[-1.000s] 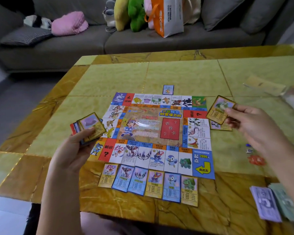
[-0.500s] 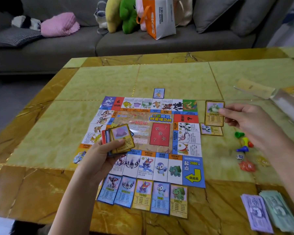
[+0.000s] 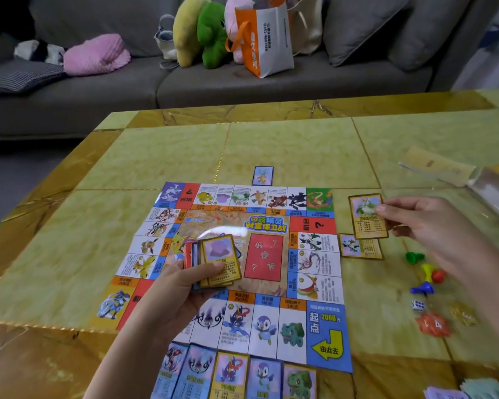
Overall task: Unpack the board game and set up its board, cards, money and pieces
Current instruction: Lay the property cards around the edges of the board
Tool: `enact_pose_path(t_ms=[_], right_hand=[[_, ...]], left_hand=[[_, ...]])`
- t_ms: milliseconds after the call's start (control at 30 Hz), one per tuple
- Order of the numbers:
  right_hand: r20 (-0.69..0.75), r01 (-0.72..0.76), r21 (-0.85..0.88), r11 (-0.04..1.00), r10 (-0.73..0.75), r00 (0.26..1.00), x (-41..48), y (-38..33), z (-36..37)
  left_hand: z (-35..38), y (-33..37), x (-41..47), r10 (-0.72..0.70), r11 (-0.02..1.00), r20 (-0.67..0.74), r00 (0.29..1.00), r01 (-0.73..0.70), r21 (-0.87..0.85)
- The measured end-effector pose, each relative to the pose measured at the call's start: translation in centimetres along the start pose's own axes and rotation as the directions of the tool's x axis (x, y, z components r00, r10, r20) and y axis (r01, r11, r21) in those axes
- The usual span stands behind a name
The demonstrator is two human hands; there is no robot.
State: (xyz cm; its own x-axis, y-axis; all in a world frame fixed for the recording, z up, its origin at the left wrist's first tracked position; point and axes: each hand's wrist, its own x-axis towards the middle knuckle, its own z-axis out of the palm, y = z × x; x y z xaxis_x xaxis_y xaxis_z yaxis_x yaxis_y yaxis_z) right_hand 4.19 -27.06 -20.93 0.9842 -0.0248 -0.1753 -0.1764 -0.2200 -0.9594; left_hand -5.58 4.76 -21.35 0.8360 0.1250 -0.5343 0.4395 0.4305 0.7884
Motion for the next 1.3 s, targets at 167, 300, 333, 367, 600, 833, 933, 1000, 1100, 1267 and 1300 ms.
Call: enact_pose_path(t_ms=[167, 300, 333, 367, 600, 833, 933, 1000, 1100, 1267, 1300], right_hand=[[0.050, -0.009, 0.009, 1.000, 0.009, 0.999, 0.9, -0.7, 0.8], [0.077, -0.018, 0.021, 1.000, 0.016, 0.997, 1.8, -1.4, 2.2], [0.091, -0.020, 0.014, 1.000, 0.018, 0.996, 1.9, -1.7, 2.5], [0.112, -0.020, -0.002, 1.000, 0.020, 0.994, 2.1, -1.9, 2.8], [0.201, 0.008, -0.079, 0.997, 0.008, 0.979, 3.6, -3.5, 6.7], [0.323, 0.057, -0.045, 0.997, -0.040, 0.946, 4.4, -4.3, 10.6], [0.348, 0.075, -0.057, 0.996, -0.050, 0.936, 4.5, -4.2, 11.3], [0.359, 0.075, -0.067, 0.995, -0.046, 0.932, 4.6, -4.1, 11.6], [0.347, 0.085, -0.093, 0.992, -0.047, 0.937, 5.0, -3.9, 11.9], [0.236, 0.110, -0.135, 0.985, -0.076, 0.969, 6.2, -4.7, 12.1], [0.221, 0.114, -0.130, 0.985, -0.083, 0.972, 6.6, -5.1, 12.3]], left_hand=[[1.3, 0.4, 1.7, -0.020, 0.999, 0.015, 1.000, 0.019, 0.027], [1.8, 0.5, 2.4, -0.001, 0.999, 0.026, 1.000, 0.000, 0.036], [1.8, 0.6, 2.4, -0.005, 0.999, 0.026, 1.000, 0.004, 0.037], [1.6, 0.6, 2.4, -0.007, 0.999, 0.019, 1.000, 0.006, 0.033], [-0.7, 2.0, 2.6, 0.057, 0.998, -0.068, 0.996, -0.059, -0.025], [-1.8, 2.4, 2.6, 0.093, 0.993, -0.071, 0.993, -0.097, -0.061], [-1.6, 2.5, 2.3, 0.094, 0.994, -0.054, 0.994, -0.097, -0.049], [-1.5, 2.5, 2.3, 0.095, 0.994, -0.054, 0.994, -0.097, -0.049], [-1.5, 2.4, 2.4, 0.094, 0.994, -0.065, 0.993, -0.098, -0.057], [-1.5, 2.6, 2.3, 0.079, 0.995, -0.048, 0.996, -0.081, -0.055], [-1.6, 2.6, 2.3, 0.078, 0.995, -0.051, 0.996, -0.081, -0.056]])
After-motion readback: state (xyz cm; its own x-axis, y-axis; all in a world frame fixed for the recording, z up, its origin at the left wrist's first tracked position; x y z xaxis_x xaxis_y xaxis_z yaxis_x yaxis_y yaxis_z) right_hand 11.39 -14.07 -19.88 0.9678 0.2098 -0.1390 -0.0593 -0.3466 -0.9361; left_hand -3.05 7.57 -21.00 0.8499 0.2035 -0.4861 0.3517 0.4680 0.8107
